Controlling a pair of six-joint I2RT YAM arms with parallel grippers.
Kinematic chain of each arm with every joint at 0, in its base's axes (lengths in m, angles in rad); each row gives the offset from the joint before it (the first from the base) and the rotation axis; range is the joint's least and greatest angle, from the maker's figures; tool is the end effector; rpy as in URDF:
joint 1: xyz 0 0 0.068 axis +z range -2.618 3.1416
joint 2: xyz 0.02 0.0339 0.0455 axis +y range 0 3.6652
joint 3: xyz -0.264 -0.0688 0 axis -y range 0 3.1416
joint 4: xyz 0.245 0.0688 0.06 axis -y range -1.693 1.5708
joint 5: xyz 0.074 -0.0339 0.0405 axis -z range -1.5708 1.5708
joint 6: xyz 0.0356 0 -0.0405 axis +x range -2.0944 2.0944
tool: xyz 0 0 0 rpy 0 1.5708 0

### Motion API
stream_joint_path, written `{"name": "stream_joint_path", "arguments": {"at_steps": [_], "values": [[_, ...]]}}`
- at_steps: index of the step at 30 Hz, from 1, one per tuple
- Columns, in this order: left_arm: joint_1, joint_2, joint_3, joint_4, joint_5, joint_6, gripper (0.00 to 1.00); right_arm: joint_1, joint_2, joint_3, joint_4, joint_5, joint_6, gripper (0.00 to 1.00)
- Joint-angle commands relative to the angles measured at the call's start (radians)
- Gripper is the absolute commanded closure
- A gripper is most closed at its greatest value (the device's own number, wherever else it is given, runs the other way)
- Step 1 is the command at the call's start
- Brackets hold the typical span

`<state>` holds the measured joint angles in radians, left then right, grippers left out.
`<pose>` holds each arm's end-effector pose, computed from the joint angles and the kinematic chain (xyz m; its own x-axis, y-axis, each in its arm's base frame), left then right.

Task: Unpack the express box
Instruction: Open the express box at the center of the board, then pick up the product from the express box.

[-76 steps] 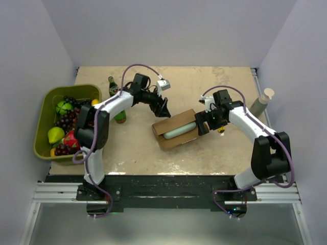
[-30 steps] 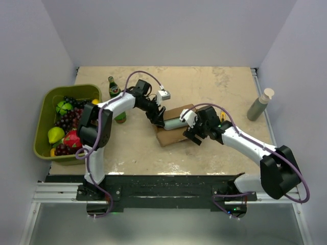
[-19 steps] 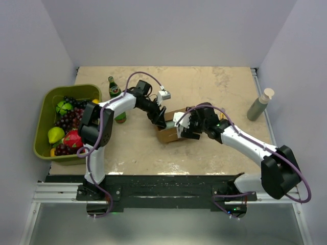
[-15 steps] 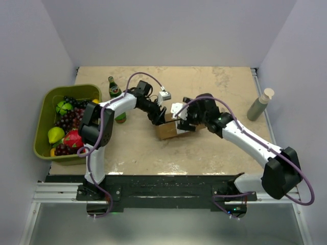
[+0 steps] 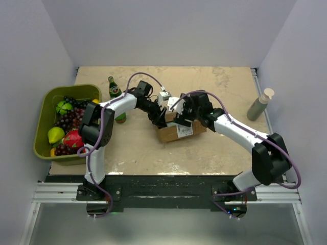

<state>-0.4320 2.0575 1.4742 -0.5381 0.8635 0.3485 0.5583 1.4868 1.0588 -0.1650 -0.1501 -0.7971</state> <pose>0.3730 -0.2018 0.1745 -0.5735 0.5087 -0.6421 0.8169 0.2959 -0.4951 0.2823 0.1826 0.2684 0.1187 -0.7598 -0.6393 -0.7786 0.3283 -0.5348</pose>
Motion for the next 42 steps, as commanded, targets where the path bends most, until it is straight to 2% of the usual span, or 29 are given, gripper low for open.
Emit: {"name": "stream_joint_path", "arguments": {"at_steps": [1,5,8,10,13,17,21,24,29,34,37,38,39,41,42], "values": [[-0.007,-0.020,-0.006,0.030,0.046,-0.043,0.34,-0.011,-0.083,-0.068,-0.029,-0.026,-0.028,0.13],[-0.007,-0.025,0.011,0.049,0.063,-0.066,0.35,-0.008,-0.199,-0.149,-0.120,-0.123,-0.108,0.16],[-0.007,-0.016,0.017,0.059,0.121,-0.082,0.35,-0.003,-0.232,-0.227,-0.111,-0.140,-0.186,0.19],[-0.007,-0.013,0.017,0.063,0.173,-0.091,0.35,-0.001,-0.212,-0.246,-0.084,-0.119,-0.237,0.23],[-0.005,-0.016,-0.002,0.078,0.218,-0.117,0.35,-0.003,-0.136,-0.231,-0.056,-0.088,-0.272,0.36],[-0.005,-0.028,-0.028,0.115,0.261,-0.163,0.34,-0.001,-0.076,-0.209,-0.042,-0.101,-0.289,0.43],[-0.005,-0.025,-0.041,0.139,0.288,-0.186,0.34,-0.001,-0.086,-0.223,-0.057,-0.137,-0.342,0.43],[-0.002,-0.020,-0.041,0.164,0.316,-0.216,0.34,0.002,-0.094,-0.246,-0.070,-0.137,-0.381,0.40],[0.004,0.006,-0.051,0.236,0.387,-0.310,0.34,0.002,-0.089,-0.263,-0.107,-0.160,-0.464,0.40],[0.006,0.021,-0.055,0.291,0.433,-0.341,0.34,0.000,-0.027,-0.240,-0.103,-0.138,-0.475,0.41],[0.006,0.024,-0.081,0.354,0.486,-0.434,0.35,0.002,0.009,-0.243,-0.076,-0.132,-0.493,0.47],[0.004,0.024,-0.092,0.431,0.502,-0.469,0.35,0.002,0.015,-0.246,-0.061,-0.125,-0.495,0.51],[0.006,0.026,-0.126,0.487,0.540,-0.565,0.36,0.002,0.026,-0.252,-0.029,-0.120,-0.499,0.60],[0.006,0.027,-0.182,0.689,0.569,-0.678,0.39,0.002,0.032,-0.260,-0.005,-0.111,-0.517,0.68],[0.006,0.027,-0.195,0.723,0.577,-0.738,0.40,0.000,0.029,-0.272,0.008,-0.112,-0.524,0.70]]}}
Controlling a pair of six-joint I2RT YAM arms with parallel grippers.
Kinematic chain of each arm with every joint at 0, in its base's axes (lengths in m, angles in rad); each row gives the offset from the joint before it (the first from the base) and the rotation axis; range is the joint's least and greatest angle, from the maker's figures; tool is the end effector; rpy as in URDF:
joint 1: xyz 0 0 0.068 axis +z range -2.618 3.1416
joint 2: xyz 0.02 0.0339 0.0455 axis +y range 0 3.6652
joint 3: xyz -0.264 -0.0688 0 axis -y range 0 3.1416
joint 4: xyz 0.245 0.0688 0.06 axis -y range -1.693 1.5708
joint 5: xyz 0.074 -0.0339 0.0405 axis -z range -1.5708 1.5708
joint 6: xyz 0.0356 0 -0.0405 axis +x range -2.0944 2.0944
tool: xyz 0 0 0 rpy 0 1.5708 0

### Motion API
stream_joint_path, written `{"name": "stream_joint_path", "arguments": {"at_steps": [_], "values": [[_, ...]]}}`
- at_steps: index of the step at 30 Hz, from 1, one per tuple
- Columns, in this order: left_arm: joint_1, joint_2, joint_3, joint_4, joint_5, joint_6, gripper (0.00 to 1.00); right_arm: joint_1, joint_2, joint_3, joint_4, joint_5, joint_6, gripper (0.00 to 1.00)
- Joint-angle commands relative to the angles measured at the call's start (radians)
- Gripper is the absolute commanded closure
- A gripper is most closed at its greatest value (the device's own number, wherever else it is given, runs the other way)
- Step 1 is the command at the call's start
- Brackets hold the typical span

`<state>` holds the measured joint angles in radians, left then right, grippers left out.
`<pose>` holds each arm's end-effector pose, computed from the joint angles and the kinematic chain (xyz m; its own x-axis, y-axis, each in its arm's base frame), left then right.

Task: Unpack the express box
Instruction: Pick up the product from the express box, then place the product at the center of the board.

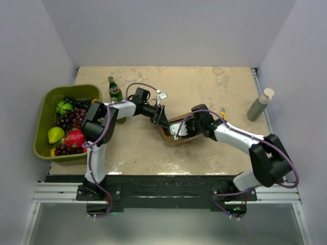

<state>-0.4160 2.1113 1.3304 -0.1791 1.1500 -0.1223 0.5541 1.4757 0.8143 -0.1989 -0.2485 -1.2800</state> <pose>0.3737 -0.2006 0.1375 -0.8223 0.3088 -0.4780 0.5477 0.2013 -0.8121 0.2470 0.1631 0.1909 0.4345 -0.8231 -0.3656 -0.8029 -0.1700 -0.5714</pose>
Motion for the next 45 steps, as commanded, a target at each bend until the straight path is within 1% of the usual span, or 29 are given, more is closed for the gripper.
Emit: {"name": "stream_joint_path", "arguments": {"at_steps": [1,3,5,7,8,9,10,11,13,14,15,17,18,20,21,22,24,27,31,34,37,38,39,40,41,42,43,44,45], "values": [[-0.009,-0.025,-0.053,0.369,0.289,-0.264,0.41,0.004,0.040,-0.032,0.042,-0.017,-0.050,0.72],[-0.010,-0.022,-0.048,0.357,0.286,-0.254,0.41,0.006,0.043,-0.027,0.009,-0.031,-0.067,0.73],[-0.010,-0.016,-0.042,0.356,0.283,-0.249,0.41,0.007,0.051,-0.024,-0.008,-0.034,-0.058,0.70],[-0.010,-0.011,-0.036,0.349,0.280,-0.234,0.41,0.006,0.070,-0.015,-0.034,-0.029,-0.053,0.64],[-0.010,-0.010,-0.031,0.337,0.280,-0.228,0.41,0.006,0.075,-0.009,-0.049,-0.029,-0.050,0.59],[-0.010,-0.008,-0.031,0.336,0.280,-0.224,0.41,0.004,0.081,-0.004,-0.051,-0.029,-0.042,0.60],[-0.010,-0.007,-0.031,0.336,0.278,-0.221,0.41,0.006,0.090,0.000,-0.051,-0.025,-0.038,0.70],[-0.010,-0.005,-0.031,0.325,0.275,-0.217,0.41,0.004,0.092,0.005,-0.047,-0.025,-0.015,1.00],[-0.010,-0.005,-0.022,0.293,0.258,-0.177,0.40,0.004,0.075,0.006,-0.010,-0.018,0.008,1.00],[-0.010,-0.005,-0.001,0.215,0.246,-0.143,0.39,0.003,0.045,0.005,0.001,-0.015,0.019,1.00],[-0.010,-0.005,0.015,0.143,0.196,-0.044,0.37,-0.006,0.031,0.017,-0.005,-0.018,0.031,1.00],[-0.012,-0.001,0.068,-0.032,0.136,0.068,0.32,-0.020,-0.026,0.045,-0.046,-0.052,0.066,1.00],[-0.012,0.003,0.085,-0.078,0.049,0.158,0.32,-0.031,-0.050,0.071,-0.087,-0.063,0.077,1.00],[-0.010,0.007,0.125,-0.167,-0.057,0.214,0.28,-0.037,-0.101,0.095,-0.144,-0.099,0.100,1.00],[-0.010,0.009,0.137,-0.186,-0.134,0.258,0.27,-0.039,-0.154,0.117,-0.196,-0.109,0.106,1.00],[-0.009,0.010,0.145,-0.200,-0.169,0.268,0.25,-0.040,-0.178,0.124,-0.223,-0.116,0.111,1.00],[-0.004,0.013,0.164,-0.214,-0.193,0.295,0.24,-0.040,-0.228,0.143,-0.290,-0.138,0.129,1.00],[-0.003,0.013,0.171,-0.215,-0.207,0.302,0.23,-0.040,-0.250,0.146,-0.341,-0.132,0.150,1.00],[-0.004,0.010,0.168,-0.215,-0.207,0.296,0.23,-0.040,-0.262,0.089,-0.289,-0.103,0.159,1.00],[-0.004,0.007,0.167,-0.230,-0.240,0.303,0.23,-0.039,-0.264,0.121,-0.280,-0.074,0.197,1.00],[-0.006,-0.007,0.165,-0.240,-0.343,0.311,0.25,-0.078,-0.279,0.181,-0.245,-0.037,0.304,1.00],[-0.010,-0.011,0.170,-0.246,-0.430,0.328,0.25,-0.132,-0.273,0.233,-0.244,-0.047,0.329,1.00],[-0.015,-0.022,0.174,-0.253,-0.467,0.340,0.25,-0.157,-0.258,0.271,-0.258,-0.054,0.350,1.00],[-0.018,-0.027,0.187,-0.267,-0.505,0.351,0.26,-0.178,-0.226,0.308,-0.270,-0.049,0.410,1.00],[-0.020,-0.033,0.191,-0.270,-0.617,0.349,0.27,-0.222,-0.206,0.380,-0.284,-0.048,0.450,1.00],[-0.021,-0.051,0.194,-0.273,-0.668,0.355,0.28,-0.250,-0.190,0.417,-0.290,-0.052,0.493,1.00],[-0.021,-0.063,0.203,-0.279,-0.712,0.369,0.28,-0.279,-0.177,0.448,-0.296,-0.066,0.584,1.00],[-0.020,-0.076,0.208,-0.281,-0.802,0.392,0.28,-0.327,-0.143,0.492,-0.293,-0.064,0.635,1.00],[-0.021,-0.098,0.213,-0.280,-0.835,0.404,0.28,-0.348,-0.128,0.509,-0.298,-0.066,0.677,1.00]]}}
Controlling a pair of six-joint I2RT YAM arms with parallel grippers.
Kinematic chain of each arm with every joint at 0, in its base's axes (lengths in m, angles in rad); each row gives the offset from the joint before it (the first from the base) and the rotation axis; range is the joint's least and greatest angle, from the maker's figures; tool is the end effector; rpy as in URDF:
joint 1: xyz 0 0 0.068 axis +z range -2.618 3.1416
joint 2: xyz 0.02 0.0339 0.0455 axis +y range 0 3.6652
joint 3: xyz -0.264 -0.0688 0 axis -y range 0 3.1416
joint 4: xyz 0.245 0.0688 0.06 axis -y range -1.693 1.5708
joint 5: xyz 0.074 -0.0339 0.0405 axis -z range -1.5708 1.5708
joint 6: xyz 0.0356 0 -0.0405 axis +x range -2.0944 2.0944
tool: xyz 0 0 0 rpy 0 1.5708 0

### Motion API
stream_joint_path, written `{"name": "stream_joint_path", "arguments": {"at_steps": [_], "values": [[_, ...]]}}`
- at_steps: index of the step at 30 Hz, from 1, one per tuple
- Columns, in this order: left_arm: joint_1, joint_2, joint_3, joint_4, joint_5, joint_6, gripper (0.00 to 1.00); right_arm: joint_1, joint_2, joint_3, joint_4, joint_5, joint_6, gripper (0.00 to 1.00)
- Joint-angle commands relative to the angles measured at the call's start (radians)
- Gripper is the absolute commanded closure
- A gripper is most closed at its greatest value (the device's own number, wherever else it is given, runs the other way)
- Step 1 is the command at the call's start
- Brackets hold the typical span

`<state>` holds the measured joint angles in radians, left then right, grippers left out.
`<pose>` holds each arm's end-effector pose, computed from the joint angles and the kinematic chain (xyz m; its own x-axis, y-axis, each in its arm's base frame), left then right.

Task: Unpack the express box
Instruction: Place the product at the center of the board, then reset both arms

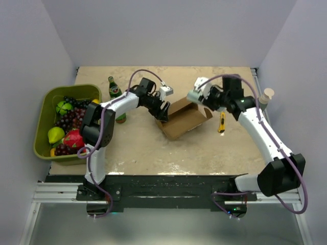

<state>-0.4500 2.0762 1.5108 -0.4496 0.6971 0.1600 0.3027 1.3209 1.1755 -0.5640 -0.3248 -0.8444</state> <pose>0.3865 -0.2121 0.1778 -0.6534 0.4513 -0.6078 0.7522 0.4772 -0.4543 0.2711 0.0966 0.3230 -0.0290 -0.7513 -0.6593 -0.8060 0.4077 -0.4292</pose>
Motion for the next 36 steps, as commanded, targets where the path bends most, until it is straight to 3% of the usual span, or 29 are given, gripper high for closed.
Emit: {"name": "stream_joint_path", "arguments": {"at_steps": [1,5,7,9,12,13,15,17,22,27,36], "values": [[0.013,-0.071,0.044,-0.014,-0.412,0.137,0.28,-0.112,0.041,0.156,0.064,0.016,0.305,1.00],[-0.001,-0.111,0.072,-0.015,-0.562,0.217,0.29,-0.180,0.107,0.110,0.084,0.061,0.461,1.00],[-0.021,-0.119,0.081,-0.021,-0.593,0.252,0.18,-0.188,0.130,0.093,0.084,0.079,0.528,1.00],[-0.048,-0.130,0.080,-0.034,-0.620,0.291,0.00,-0.188,0.174,0.078,0.093,0.104,0.573,0.97],[-0.058,-0.154,0.069,-0.037,-0.559,0.276,0.00,-0.195,0.263,0.136,0.041,0.102,0.640,0.60],[-0.059,-0.162,0.069,-0.037,-0.533,0.263,0.00,-0.198,0.280,0.191,0.024,0.096,0.663,0.40],[-0.056,-0.188,0.083,-0.035,-0.492,0.231,0.00,-0.203,0.305,0.245,-0.010,0.093,0.680,0.26],[-0.052,-0.211,0.109,-0.040,-0.428,0.225,0.00,-0.203,0.302,0.298,0.001,0.089,0.693,0.01],[-0.026,-0.200,0.278,-0.046,-0.387,0.173,0.00,-0.203,0.285,0.397,-0.007,0.148,0.787,0.01],[0.014,-0.165,0.442,0.009,-0.433,0.119,0.00,-0.201,0.218,0.375,0.045,0.273,0.915,0.01],[0.020,-0.153,0.505,0.058,-0.521,0.119,0.00,-0.205,0.114,0.395,0.064,0.336,0.912,0.01]]}}
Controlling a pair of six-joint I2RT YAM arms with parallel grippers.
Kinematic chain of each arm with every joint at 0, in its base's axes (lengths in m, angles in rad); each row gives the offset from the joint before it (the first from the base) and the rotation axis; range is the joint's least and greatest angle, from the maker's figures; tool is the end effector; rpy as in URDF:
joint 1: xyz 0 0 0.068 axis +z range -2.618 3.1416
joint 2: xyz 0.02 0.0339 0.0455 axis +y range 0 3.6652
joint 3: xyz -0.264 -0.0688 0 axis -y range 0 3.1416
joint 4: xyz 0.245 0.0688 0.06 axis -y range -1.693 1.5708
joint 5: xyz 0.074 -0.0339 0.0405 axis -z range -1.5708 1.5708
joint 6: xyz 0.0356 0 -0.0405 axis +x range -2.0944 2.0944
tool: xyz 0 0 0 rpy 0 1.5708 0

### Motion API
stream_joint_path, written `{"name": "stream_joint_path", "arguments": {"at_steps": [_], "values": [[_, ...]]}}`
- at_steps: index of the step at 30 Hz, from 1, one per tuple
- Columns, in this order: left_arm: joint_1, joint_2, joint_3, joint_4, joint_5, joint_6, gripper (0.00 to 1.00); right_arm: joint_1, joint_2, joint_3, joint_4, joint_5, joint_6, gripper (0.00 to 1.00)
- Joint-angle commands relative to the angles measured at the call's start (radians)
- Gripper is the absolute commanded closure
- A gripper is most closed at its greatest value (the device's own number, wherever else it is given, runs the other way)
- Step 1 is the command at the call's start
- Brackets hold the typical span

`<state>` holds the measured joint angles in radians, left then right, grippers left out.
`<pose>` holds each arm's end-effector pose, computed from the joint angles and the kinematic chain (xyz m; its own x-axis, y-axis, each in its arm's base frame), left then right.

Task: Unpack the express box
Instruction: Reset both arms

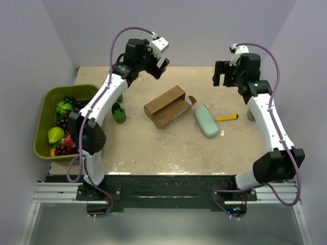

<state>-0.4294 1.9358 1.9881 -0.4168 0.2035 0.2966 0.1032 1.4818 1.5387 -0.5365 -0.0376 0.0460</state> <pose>0.4130 -0.1970 0.3940 -0.1406 0.3792 -0.9146 0.6488 0.7330 0.2042 0.3330 0.0358 0.3997 -0.4647 -0.0019 -0.8854 -0.1149 0.9917 0.0581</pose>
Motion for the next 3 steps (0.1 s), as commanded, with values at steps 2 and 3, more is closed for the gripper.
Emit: {"name": "stream_joint_path", "arguments": {"at_steps": [2,3], "values": [[0.000,-0.014,0.028,0.024,-0.023,-0.027,0.00,-0.007,-0.052,0.032,0.047,0.039,0.029,0.01],[0.001,-0.015,0.025,0.023,-0.015,-0.033,0.00,-0.007,-0.054,0.035,0.049,0.039,0.037,0.01]]}}
